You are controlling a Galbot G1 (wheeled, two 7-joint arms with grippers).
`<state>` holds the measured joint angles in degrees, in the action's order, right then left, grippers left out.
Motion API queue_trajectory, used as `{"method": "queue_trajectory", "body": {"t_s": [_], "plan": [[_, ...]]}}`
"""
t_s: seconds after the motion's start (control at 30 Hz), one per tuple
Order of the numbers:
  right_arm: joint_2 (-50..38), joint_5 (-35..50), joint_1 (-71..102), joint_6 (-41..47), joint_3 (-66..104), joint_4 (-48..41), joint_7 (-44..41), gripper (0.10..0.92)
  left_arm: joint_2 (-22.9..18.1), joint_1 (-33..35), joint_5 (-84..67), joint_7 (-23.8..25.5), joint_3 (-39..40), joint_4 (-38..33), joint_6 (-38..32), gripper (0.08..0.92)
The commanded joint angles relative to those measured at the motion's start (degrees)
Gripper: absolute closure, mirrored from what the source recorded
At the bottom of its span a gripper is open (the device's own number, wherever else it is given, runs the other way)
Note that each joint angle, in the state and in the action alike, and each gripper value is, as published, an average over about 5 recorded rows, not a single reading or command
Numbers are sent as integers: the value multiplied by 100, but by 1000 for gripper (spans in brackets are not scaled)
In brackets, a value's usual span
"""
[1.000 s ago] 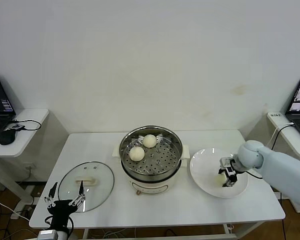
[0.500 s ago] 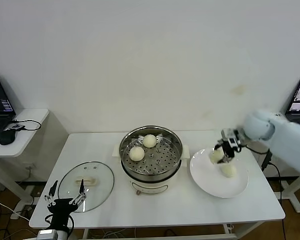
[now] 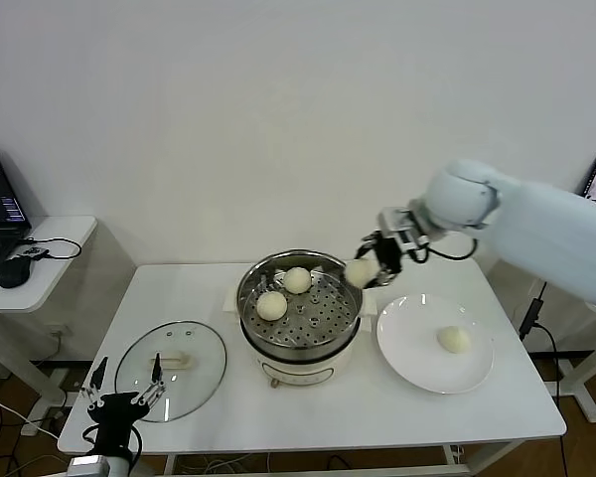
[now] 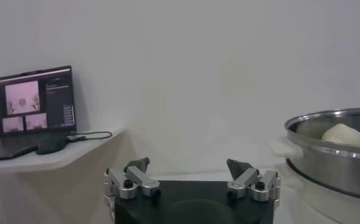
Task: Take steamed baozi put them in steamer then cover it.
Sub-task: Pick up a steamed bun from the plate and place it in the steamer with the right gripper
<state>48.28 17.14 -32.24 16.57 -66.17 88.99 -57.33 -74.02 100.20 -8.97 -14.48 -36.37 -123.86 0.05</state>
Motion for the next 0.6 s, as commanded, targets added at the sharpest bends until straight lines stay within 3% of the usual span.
{"method": "queue_trajectory", "body": {"t_s": [0.03, 0.3, 0.6], "plan": [[1344, -281, -23, -1035, -573, -384, 162, 406, -27, 48, -17, -13, -130, -19, -25, 177], [1856, -1220, 361, -2255, -738, -1141, 72, 406, -44, 41, -71, -31, -221, 11, -50, 177], [2073, -1635, 499, -2827, -772, -1407, 6, 406, -40, -8, -117, -42, -222, 109, -52, 177]]}}
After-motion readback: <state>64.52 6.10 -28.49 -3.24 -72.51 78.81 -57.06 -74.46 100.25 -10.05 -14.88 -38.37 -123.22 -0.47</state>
